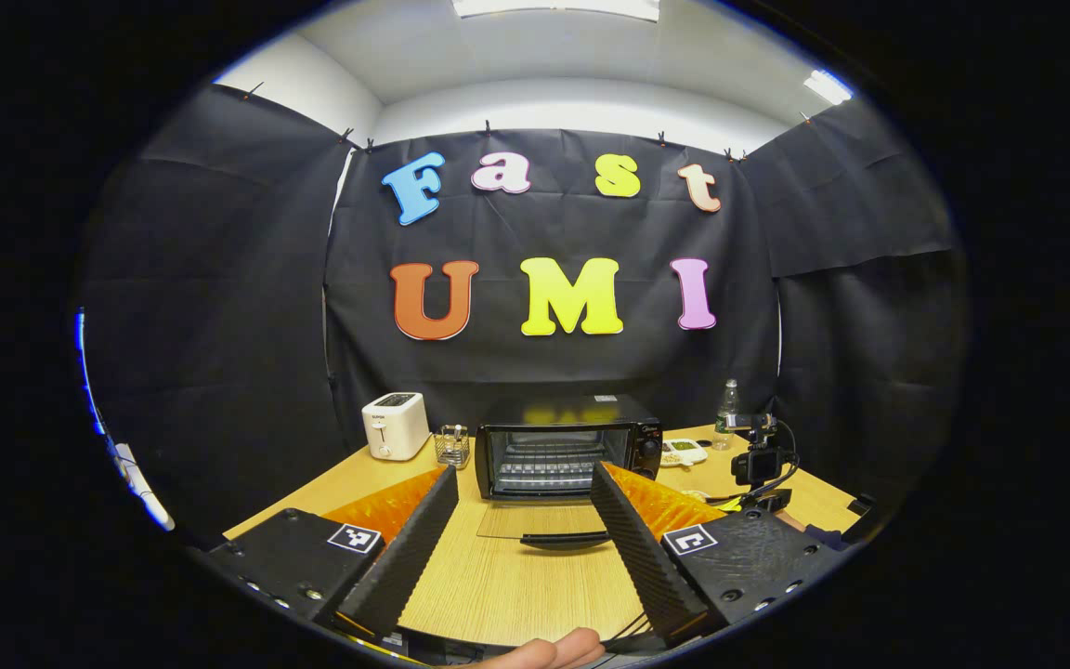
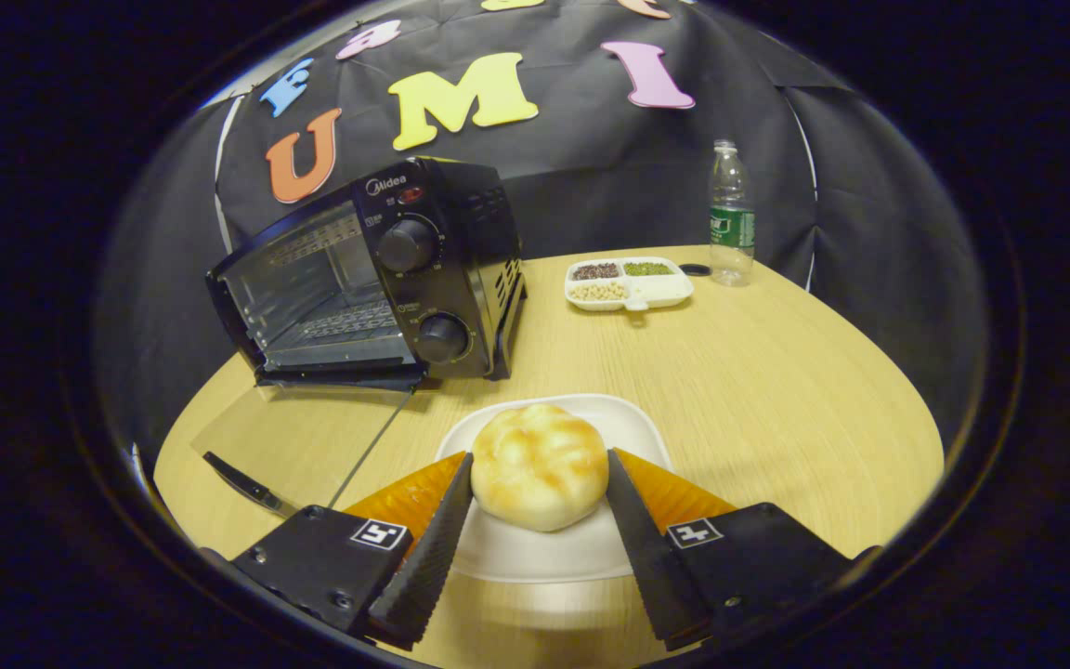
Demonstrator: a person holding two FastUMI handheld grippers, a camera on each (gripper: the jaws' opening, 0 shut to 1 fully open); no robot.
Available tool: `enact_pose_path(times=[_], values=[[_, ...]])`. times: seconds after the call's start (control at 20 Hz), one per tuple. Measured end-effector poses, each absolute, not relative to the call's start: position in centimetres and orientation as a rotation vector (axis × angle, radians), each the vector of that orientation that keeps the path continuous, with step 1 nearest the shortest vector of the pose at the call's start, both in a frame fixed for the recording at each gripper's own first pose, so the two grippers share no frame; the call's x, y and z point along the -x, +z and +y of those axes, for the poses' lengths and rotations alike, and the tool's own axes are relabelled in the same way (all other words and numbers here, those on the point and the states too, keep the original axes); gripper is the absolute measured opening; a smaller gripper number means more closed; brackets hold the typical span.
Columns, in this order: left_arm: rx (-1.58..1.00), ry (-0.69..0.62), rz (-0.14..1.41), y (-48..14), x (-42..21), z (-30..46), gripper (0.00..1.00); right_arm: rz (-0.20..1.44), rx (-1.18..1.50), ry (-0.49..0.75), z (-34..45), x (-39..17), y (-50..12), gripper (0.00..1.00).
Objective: Open the electric oven with the left hand, put the food in, and close the electric oven.
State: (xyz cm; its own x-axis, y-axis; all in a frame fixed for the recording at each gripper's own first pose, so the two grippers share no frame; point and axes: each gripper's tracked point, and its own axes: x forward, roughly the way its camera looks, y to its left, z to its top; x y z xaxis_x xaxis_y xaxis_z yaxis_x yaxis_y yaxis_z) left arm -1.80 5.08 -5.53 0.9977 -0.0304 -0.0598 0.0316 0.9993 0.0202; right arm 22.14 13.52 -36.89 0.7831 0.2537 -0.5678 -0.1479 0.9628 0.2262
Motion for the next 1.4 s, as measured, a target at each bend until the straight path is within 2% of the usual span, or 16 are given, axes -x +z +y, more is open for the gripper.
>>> enact_pose_path(times=[0.05, 0.1, 0.15, 0.25, 0.3, 0.35, 0.4, 0.55, 0.6, 0.65, 0.7, 0.95, 1.15, 1.4], values=[[-0.020, -0.031, 0.057, -5.5, 1.9, 5.1, 0.84, 0.625, -0.186, 0.223, 13.7, -21.7, -36.3, 0.87], [-0.018, -0.031, 0.057, -5.6, 1.8, 5.2, 0.84, 0.611, -0.199, 0.231, 14.0, -21.4, -35.5, 0.87], [-0.014, -0.032, 0.055, -5.5, 1.9, 5.2, 0.94, 0.595, -0.213, 0.240, 14.3, -21.1, -34.7, 0.87], [-0.014, -0.030, 0.042, -5.0, 2.2, 5.4, 0.94, 0.559, -0.260, 0.255, 15.5, -20.5, -32.9, 0.86], [-0.017, -0.018, 0.030, -4.8, 2.4, 5.8, 0.84, 0.535, -0.294, 0.264, 16.4, -20.4, -31.9, 0.86], [-0.019, -0.005, 0.015, -4.4, 2.6, 6.2, 0.84, 0.522, -0.318, 0.278, 17.4, -20.2, -31.2, 0.86], [-0.022, 0.002, 0.009, -4.2, 2.8, 6.4, 0.94, 0.512, -0.346, 0.295, 18.6, -20.0, -30.6, 0.86], [-0.020, 0.009, 0.016, -4.5, 2.8, 6.9, 0.95, 0.465, -0.449, 0.346, 22.5, -20.2, -28.7, 0.85], [-0.016, 0.010, 0.020, -4.6, 2.8, 7.1, 0.89, 0.441, -0.509, 0.381, 24.4, -20.4, -27.7, 0.85], [-0.010, 0.013, 0.026, -4.7, 2.8, 7.3, 0.95, 0.434, -0.561, 0.410, 26.2, -20.4, -27.1, 0.85], [-0.005, 0.018, 0.033, -4.9, 2.7, 7.6, 0.95, 0.430, -0.603, 0.421, 27.6, -20.7, -26.7, 0.85], [0.008, 0.060, 0.042, -4.9, 1.9, 9.6, 0.94, 0.419, -0.755, 0.346, 33.2, -24.3, -26.1, 0.84], [-0.002, 0.109, 0.044, -5.4, 1.2, 11.6, 0.94, 0.459, -0.785, 0.254, 36.1, -29.0, -28.2, 0.84], [0.002, 0.165, 0.083, -6.9, 0.0, 14.2, 0.94, 0.359, -0.718, 0.230, 37.1, -33.6, -27.4, 0.84]])
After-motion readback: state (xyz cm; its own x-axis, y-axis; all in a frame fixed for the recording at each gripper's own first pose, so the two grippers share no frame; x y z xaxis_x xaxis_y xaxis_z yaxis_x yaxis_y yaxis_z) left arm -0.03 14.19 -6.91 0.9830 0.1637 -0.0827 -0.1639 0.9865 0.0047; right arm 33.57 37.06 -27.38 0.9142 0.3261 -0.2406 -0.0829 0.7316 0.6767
